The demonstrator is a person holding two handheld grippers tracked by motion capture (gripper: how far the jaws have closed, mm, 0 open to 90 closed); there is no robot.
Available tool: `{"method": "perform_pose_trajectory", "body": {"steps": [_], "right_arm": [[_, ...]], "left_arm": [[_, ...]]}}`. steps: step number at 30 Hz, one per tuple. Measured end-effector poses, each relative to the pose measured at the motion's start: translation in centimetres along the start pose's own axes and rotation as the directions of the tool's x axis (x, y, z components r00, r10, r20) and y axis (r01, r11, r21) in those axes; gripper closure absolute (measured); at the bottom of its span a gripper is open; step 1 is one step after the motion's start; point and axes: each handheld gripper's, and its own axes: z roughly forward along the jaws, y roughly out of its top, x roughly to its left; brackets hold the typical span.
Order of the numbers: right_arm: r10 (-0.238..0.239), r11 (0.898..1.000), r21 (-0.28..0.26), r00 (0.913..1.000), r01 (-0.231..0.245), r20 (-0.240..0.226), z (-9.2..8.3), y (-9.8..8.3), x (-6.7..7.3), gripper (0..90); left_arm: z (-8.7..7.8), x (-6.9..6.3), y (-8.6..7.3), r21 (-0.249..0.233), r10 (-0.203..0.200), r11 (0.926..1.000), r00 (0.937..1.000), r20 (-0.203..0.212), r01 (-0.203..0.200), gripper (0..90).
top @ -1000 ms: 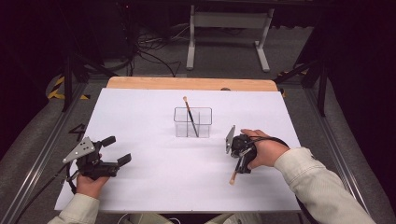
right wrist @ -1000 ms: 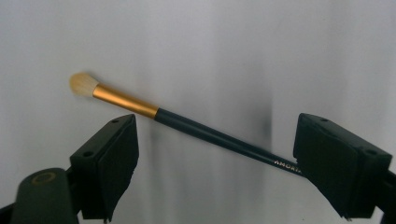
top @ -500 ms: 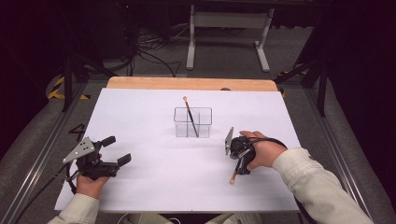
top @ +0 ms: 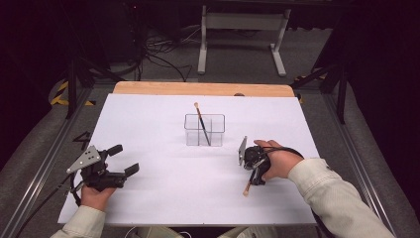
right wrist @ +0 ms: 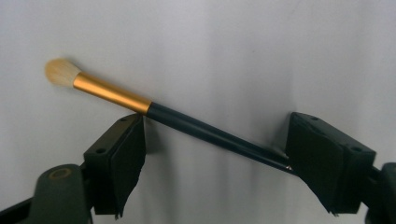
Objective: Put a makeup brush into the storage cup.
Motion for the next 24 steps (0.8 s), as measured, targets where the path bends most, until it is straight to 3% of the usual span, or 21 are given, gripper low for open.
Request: {"method": "perform_pose_trajectory", "body": {"steps": [6,13,18,21,23,24], "right_arm": [[0.001,1.000,0.000,1.0000,-0.001,0.005,-0.02,0.01,0.04,22.8],[-0.008,1.000,0.001,1.0000,0.008,0.004,-0.25,0.12,0.12,32.2],[-0.038,0.999,0.010,0.9993,0.038,0.001,-0.62,0.24,0.28,50.9],[-0.042,0.999,0.017,0.9991,0.042,0.003,-0.64,0.35,0.36,54.7],[-0.057,0.998,0.025,0.9984,0.057,-0.002,-0.73,0.46,0.46,64.7],[-0.057,0.998,0.025,0.9984,0.057,-0.002,-0.73,0.46,0.46,64.7]], "left_arm": [[0.01,-0.01,0.00,0.001,0.002,1.0000,1.0000,0.000,-0.002,0.1],[0.02,-0.02,-0.01,0.001,0.002,1.0000,1.0000,0.000,-0.002,0.1],[0.00,-0.01,-0.01,0.001,0.002,1.0000,1.0000,-0.001,-0.002,0.1],[-0.02,-0.02,-0.01,0.001,0.002,1.0000,1.0000,-0.001,-0.002,0.1],[-0.03,-0.04,-0.01,0.000,0.001,1.0000,1.0000,-0.002,-0.001,0.1],[-0.03,-0.04,-0.01,0.000,0.001,1.0000,1.0000,-0.002,-0.001,0.1]]}}
